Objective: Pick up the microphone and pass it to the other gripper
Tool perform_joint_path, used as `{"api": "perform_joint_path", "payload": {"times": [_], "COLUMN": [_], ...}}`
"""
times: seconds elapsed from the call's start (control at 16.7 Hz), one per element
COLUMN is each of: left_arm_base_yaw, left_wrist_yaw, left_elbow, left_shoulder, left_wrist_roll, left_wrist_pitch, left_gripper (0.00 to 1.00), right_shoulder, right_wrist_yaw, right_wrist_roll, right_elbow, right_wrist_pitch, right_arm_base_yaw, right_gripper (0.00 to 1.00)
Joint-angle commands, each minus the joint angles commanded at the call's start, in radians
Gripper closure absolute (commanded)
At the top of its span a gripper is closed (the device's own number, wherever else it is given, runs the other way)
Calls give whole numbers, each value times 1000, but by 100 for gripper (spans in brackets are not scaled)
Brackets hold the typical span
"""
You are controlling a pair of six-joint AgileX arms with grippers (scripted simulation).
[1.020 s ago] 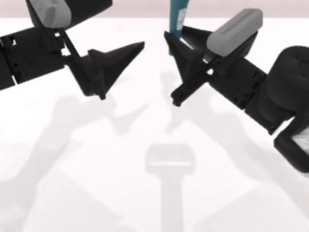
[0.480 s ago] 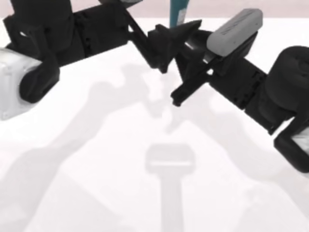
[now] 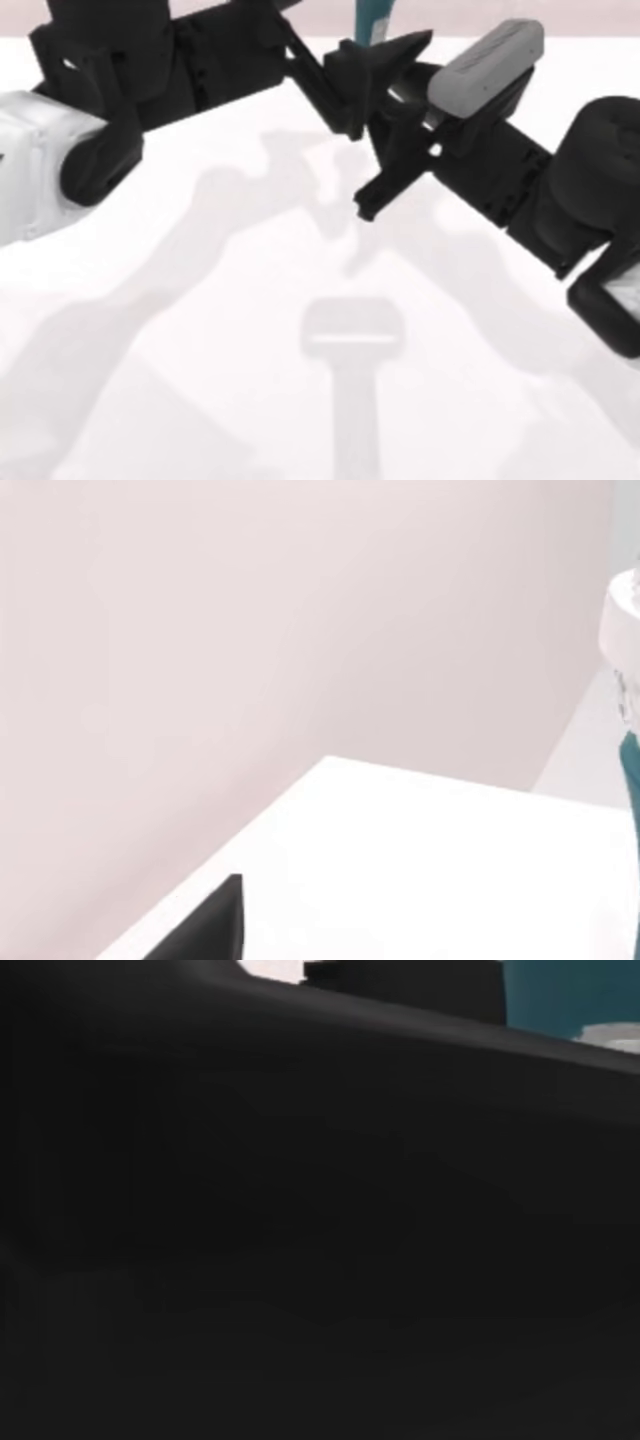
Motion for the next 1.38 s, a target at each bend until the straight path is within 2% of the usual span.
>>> {"api": "perform_joint_path", "payload": {"times": [0.66,1.2,1.38], "left_arm_base_yaw": [0,0,0], "left_wrist_yaw": [0,0,0], "left_elbow": [0,0,0], "left_shoulder": [0,0,0], "left_wrist_roll": [0,0,0], "left_wrist_pitch": [0,0,0], "left_gripper": [98,100,100], "right_shoulder": [0,0,0], "right_wrist_yaw": [0,0,0], "right_wrist_roll": [0,0,0], "right_elbow": [0,0,0], "right_wrist_pitch": [0,0,0], "right_arm_base_yaw": [0,0,0], "right_gripper": [100,100,77]}}
